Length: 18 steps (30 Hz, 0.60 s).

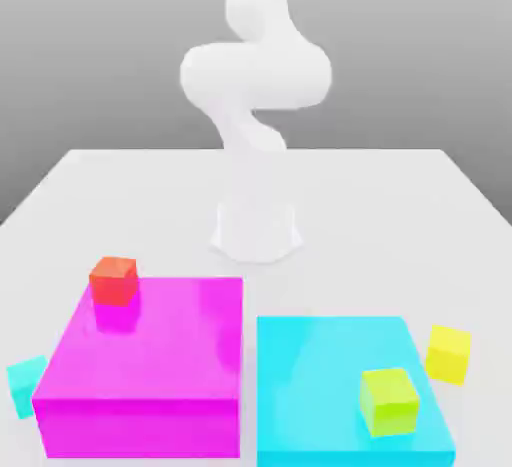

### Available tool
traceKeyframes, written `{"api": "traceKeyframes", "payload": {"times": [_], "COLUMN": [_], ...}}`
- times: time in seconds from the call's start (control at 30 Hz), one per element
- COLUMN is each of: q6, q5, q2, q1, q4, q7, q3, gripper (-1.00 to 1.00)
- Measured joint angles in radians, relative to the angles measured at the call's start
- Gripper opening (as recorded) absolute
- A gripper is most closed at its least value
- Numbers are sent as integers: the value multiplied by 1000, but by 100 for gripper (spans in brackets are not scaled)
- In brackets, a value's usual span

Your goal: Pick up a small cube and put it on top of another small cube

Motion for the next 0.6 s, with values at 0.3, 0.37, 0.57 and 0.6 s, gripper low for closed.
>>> {"api": "traceKeyframes", "payload": {"times": [0.3, 0.37, 0.57, 0.6], "q6": [111, 135, 209, 222], "q5": [144, 172, 231, 235], "q2": [260, 316, 484, 511], "q1": [216, 254, 347, 361], "q4": [-81, -99, -151, -161], "q7": [-236, -284, -413, -430], "q3": [-36, -32, 7, 15], "gripper": [0, 0, 0, 0]}}
